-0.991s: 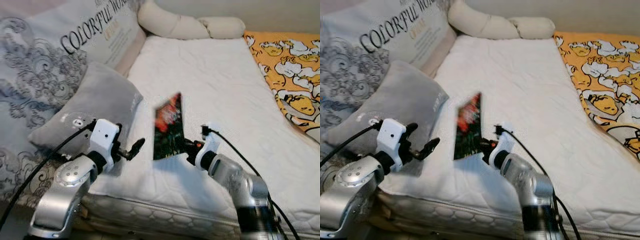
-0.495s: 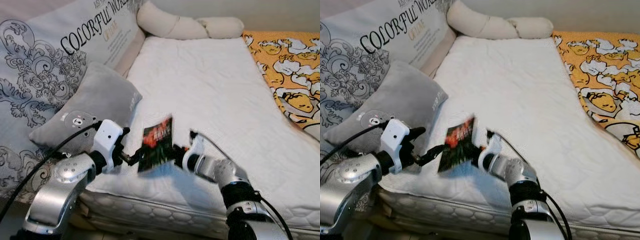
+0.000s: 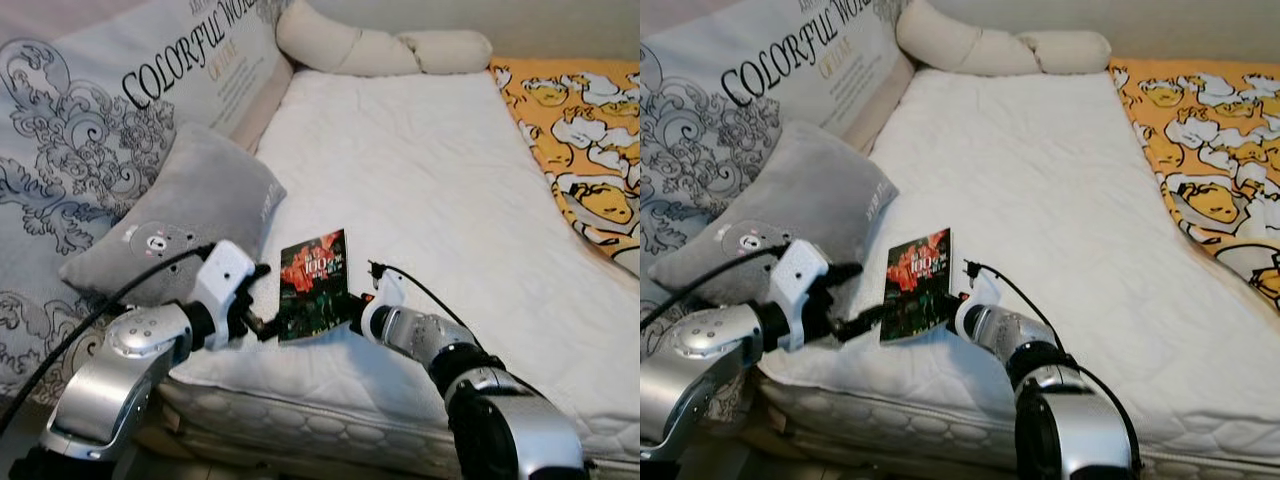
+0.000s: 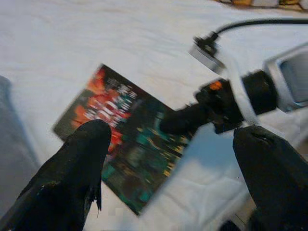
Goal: Clean up the room
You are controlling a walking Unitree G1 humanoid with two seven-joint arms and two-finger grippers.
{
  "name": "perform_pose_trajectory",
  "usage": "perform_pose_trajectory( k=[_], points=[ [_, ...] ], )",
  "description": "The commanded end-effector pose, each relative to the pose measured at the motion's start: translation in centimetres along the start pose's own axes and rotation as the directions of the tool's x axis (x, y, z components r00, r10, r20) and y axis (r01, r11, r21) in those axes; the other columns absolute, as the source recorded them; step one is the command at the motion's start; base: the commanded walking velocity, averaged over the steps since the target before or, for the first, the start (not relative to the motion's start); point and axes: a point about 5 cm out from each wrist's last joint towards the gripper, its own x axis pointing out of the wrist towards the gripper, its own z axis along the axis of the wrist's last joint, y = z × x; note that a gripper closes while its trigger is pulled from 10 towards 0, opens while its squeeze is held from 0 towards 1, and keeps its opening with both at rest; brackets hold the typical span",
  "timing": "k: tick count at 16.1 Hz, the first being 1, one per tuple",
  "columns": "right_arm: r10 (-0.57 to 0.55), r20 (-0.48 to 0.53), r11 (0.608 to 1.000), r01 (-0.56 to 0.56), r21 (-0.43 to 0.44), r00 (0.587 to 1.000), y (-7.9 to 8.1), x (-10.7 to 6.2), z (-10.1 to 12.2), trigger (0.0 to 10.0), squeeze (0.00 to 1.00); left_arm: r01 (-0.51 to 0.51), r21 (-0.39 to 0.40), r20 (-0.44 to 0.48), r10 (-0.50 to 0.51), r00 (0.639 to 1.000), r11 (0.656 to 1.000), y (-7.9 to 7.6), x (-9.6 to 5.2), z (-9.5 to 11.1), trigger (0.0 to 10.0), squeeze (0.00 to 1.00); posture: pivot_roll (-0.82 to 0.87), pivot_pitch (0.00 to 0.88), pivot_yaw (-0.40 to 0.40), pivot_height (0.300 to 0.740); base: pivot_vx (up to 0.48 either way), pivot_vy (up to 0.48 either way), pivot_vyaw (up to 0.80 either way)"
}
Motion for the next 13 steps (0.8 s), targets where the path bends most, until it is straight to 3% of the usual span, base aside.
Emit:
perform_pose_trajectory(
  k=[1,2,7,13],
  points=[
    [-0.009,-0.003,0.999,0.009,-0.046,1.0,0.2,0.1,0.2,10.0,0.83,0.046,0.007,-0.034,-0.046,0.998,0.999,-0.5,-0.1,-0.2,10.0,0.0,0.12,0.0,0.073,0.74,0.0,0.0,0.0],
    [-0.006,-0.001,0.999,0.006,-0.048,1.0,0.2,0.1,0.3,10.0,1.0,0.046,0.008,-0.039,-0.046,0.998,0.999,-0.4,-0.2,-0.3,10.0,0.0,0.12,0.0,0.073,0.74,0.0,0.0,0.0],
    [-0.026,0.035,0.999,0.028,-0.047,0.999,-0.4,-0.1,0.8,10.0,1.0,0.01,0.03,-0.099,-0.007,0.995,0.999,0.5,-0.1,-1.0,10.0,0.0,0.1,0.0,0.083,0.74,0.0,0.0,0.0],
    [-0.047,0.074,0.997,0.051,-0.052,0.996,-2.8,-1.3,1.5,10.0,1.0,-0.013,0.037,-0.135,0.018,0.991,0.999,0.9,0.0,-2.2,10.0,0.0,0.05,0.0,0.076,0.74,0.0,0.0,0.0]
  ],
)
